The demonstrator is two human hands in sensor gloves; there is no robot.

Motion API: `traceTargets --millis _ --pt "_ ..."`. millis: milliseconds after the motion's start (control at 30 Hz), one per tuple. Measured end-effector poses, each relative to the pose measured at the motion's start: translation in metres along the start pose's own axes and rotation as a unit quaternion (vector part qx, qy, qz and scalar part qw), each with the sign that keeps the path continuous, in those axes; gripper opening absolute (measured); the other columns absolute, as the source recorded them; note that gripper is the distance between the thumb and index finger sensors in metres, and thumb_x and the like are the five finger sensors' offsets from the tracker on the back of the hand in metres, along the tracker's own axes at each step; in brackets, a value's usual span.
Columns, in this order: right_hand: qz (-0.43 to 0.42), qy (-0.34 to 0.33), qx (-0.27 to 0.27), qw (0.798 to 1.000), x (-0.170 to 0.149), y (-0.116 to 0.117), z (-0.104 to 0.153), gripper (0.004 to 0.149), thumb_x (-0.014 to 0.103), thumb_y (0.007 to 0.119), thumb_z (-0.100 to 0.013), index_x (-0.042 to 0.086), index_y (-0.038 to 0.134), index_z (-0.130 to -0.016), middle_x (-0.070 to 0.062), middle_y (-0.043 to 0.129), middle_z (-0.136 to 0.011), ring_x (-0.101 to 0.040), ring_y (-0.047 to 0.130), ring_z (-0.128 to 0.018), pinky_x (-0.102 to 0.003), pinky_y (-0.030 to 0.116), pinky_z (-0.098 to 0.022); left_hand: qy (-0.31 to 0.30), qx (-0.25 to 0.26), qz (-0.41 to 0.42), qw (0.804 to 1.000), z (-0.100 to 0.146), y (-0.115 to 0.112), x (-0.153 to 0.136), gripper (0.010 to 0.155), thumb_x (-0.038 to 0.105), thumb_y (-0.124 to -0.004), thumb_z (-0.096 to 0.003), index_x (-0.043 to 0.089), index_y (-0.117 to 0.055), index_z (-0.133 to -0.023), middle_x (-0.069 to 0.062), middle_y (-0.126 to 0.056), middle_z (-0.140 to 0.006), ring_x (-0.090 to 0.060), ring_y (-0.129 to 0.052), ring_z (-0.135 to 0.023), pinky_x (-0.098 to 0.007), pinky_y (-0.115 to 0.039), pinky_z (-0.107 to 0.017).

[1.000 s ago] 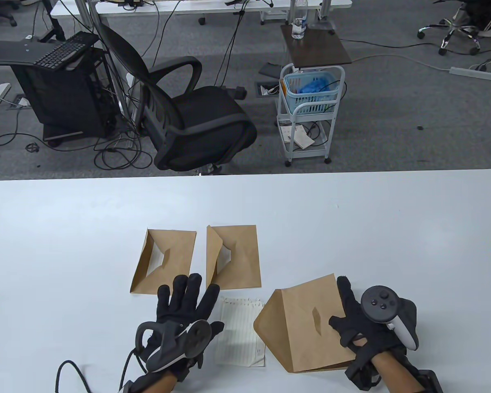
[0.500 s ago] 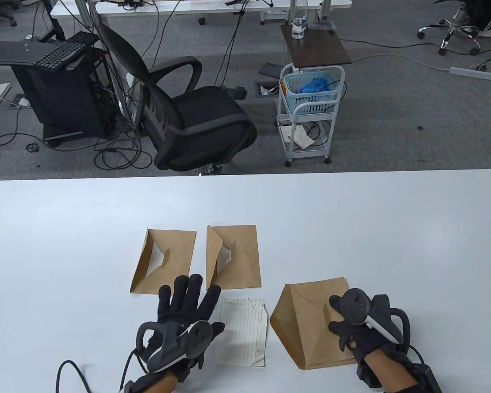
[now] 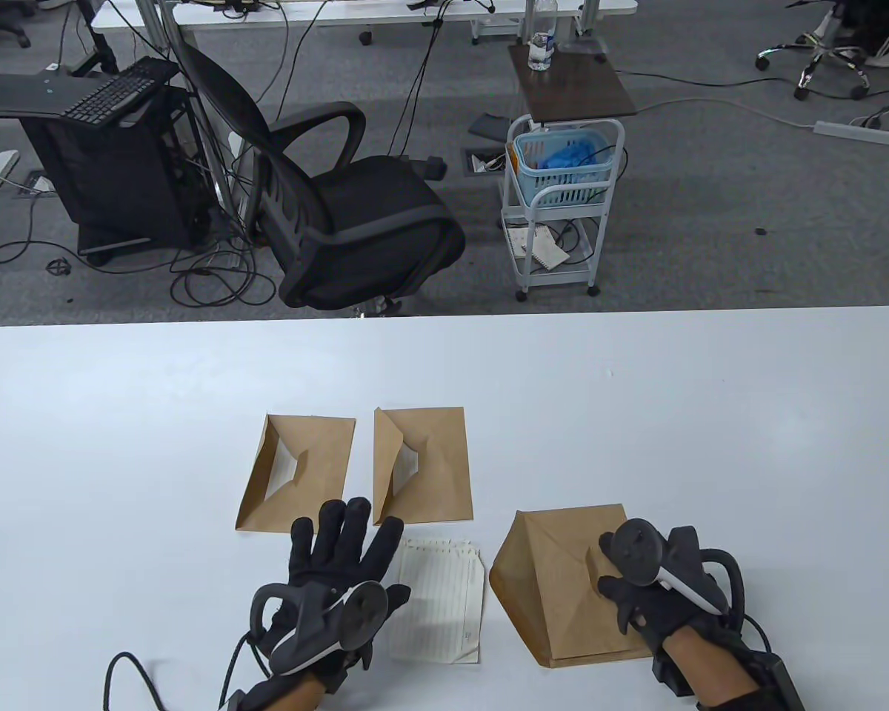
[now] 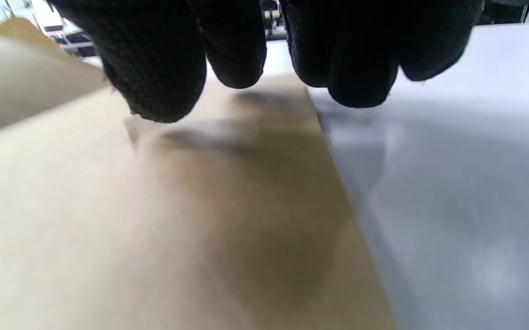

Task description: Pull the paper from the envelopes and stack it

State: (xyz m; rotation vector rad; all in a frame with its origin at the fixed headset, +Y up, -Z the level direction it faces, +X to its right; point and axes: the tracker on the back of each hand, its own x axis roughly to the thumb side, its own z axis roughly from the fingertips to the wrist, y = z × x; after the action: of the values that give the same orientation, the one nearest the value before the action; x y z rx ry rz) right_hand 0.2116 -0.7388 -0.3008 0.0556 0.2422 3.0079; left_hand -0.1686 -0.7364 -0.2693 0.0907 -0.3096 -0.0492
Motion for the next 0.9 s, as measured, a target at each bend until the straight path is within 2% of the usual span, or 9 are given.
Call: traceTargets --millis 100,200,333,567,900 --pt "-0.008 -0.035 -0.071 0.997 0.005 -0.02 0.006 0.062 0.046 0.084 -0.049 0.02 0.07 -0.104 -0.025 0.062 -0.106 -0.047 0.08 -0.085 -0.062 0.066 -0.062 0.0 -0.001 0.0 1.0 0.0 0.0 0.0 0.079 0.063 -0.067 -0.0501 0.041 -0.027 -0.114 -0.01 -0.013 -0.122 -0.044 -0.013 -0.115 -0.065 -0.008 -0.077" --pt "0.009 -0.077 -0.12 0.99 0.01 -0.033 0.014 0.066 0.049 0.08 -0.05 0.02 0.063 -0.107 -0.023 0.053 -0.11 -0.05 0.067 -0.094 -0.066 0.058 -0.066 0.001 0.0 0.0 1.0 0.0 0.0 0.0 0.079 0.063 -0.067 -0.0501 0.041 -0.026 -0.114 -0.01 -0.013 -0.122 -0.044 -0.013 -0.115 -0.065 -0.008 -0.077" --pt "0.049 -0.125 -0.151 0.979 0.014 -0.034 0.024 0.078 0.056 0.076 -0.05 0.021 0.045 -0.113 -0.021 0.04 -0.115 -0.053 0.047 -0.104 -0.072 0.044 -0.07 0.0 -0.003 0.001 1.0 -0.001 -0.001 0.0 0.079 0.063 -0.067 -0.0501 0.041 -0.026 -0.114 -0.01 -0.013 -0.122 -0.044 -0.013 -0.115 -0.065 -0.008 -0.077" --pt "0.082 -0.137 -0.145 0.977 0.016 -0.015 0.032 0.088 0.065 0.069 -0.049 0.024 0.028 -0.114 -0.021 0.021 -0.117 -0.052 0.021 -0.108 -0.077 0.025 -0.068 0.0 -0.005 -0.002 1.0 -0.001 -0.001 -0.001 0.079 0.063 -0.067 -0.05 0.041 -0.026 -0.114 -0.01 -0.013 -0.122 -0.044 -0.013 -0.115 -0.065 -0.008 -0.077" --pt "0.067 -0.134 -0.132 0.98 0.016 -0.012 0.037 0.088 0.068 0.067 -0.049 0.024 0.027 -0.115 -0.021 0.02 -0.117 -0.05 0.017 -0.108 -0.077 0.021 -0.068 -0.004 -0.006 -0.001 1.0 -0.002 -0.002 0.001 0.079 0.063 -0.067 -0.0499 0.041 -0.026 -0.114 -0.01 -0.013 -0.122 -0.044 -0.014 -0.115 -0.065 -0.01 -0.078"
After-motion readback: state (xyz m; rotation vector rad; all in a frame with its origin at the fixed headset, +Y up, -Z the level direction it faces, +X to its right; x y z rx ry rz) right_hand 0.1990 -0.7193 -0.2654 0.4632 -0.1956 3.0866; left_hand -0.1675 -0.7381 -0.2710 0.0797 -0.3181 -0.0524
